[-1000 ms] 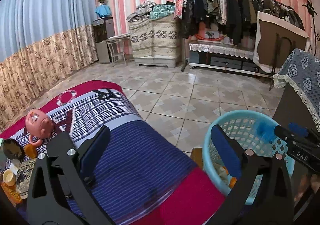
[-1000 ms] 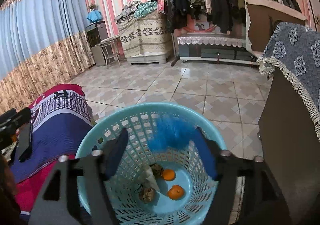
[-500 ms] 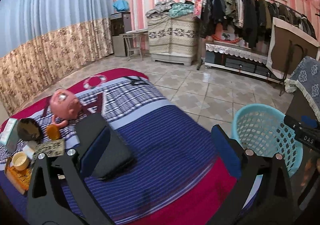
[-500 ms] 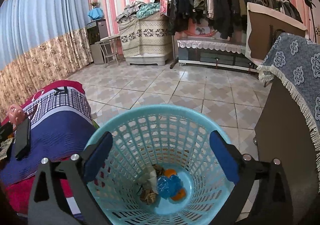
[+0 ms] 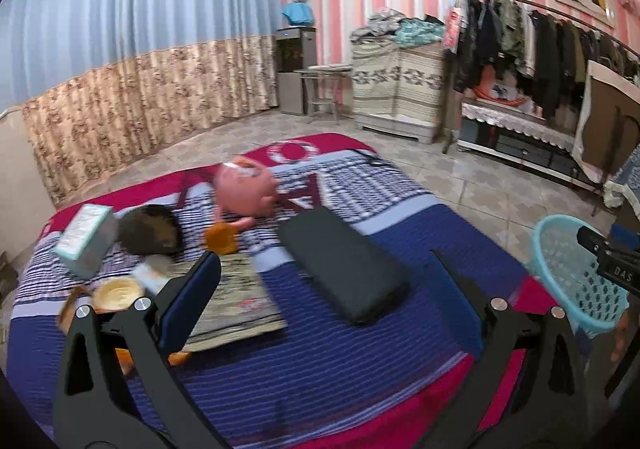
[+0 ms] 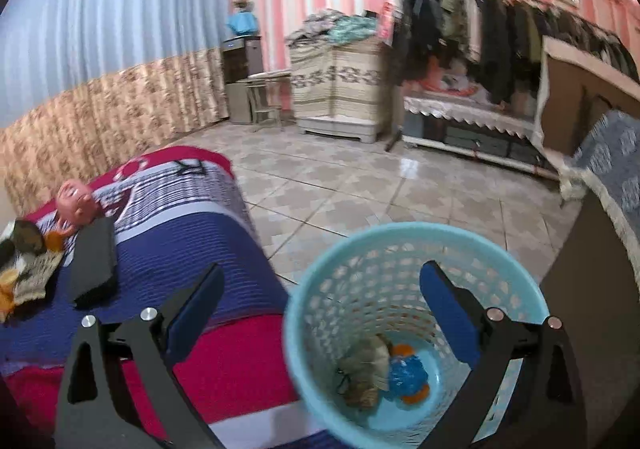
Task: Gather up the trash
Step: 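Move both tools back over the bed toward the remaining wrappers, then grasp the printed snack packet with the right tool while the left tool grasps the orange wrapper, then carry both wrappers over the wastebasket and open both tools to drop them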
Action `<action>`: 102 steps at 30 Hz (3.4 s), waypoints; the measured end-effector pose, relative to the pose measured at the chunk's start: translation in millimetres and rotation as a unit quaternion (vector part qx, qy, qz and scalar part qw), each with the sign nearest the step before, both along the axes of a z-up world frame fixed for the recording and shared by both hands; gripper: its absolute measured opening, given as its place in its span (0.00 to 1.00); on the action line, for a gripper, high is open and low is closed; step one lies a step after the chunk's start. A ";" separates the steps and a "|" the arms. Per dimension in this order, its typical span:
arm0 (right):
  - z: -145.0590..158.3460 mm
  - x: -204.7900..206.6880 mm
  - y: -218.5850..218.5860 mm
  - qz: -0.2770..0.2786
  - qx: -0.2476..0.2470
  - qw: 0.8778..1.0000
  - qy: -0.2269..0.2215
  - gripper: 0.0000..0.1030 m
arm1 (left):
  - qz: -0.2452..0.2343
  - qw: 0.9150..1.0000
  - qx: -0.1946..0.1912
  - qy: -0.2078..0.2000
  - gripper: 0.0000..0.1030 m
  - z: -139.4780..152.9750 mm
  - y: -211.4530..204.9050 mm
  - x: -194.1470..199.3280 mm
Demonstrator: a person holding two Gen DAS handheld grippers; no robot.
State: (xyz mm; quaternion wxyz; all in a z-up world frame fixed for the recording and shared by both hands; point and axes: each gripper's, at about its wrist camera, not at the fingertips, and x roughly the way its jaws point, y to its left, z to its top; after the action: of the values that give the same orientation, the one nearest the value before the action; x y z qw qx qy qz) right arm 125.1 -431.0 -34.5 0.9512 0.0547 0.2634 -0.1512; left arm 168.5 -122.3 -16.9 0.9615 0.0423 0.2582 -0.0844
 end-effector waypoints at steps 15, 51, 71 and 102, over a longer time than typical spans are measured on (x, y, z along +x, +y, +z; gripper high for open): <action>0.8 -0.4 78.9 0.090 -0.026 0.996 -0.001 0.93 | 0.135 0.991 0.009 0.024 0.95 -17.1 155.4 -13.6; -15.9 68.4 260.2 0.299 -0.023 0.951 0.081 0.93 | 0.107 0.987 0.020 0.116 0.16 -63.0 206.6 33.5; -45.6 93.6 277.3 0.320 0.054 0.937 0.131 0.06 | 0.138 0.989 0.029 0.055 0.15 -14.3 228.6 -14.0; 16.8 -20.2 10.3 0.120 0.083 0.989 -0.021 0.03 | -0.024 1.000 0.013 -0.014 0.15 41.9 4.7 6.5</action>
State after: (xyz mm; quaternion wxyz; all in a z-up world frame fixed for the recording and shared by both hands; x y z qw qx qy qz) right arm 104.9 -420.7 -17.7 0.9601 0.1043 0.2591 -0.0126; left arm 175.0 -117.6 25.1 0.9619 0.0621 0.2451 -0.1040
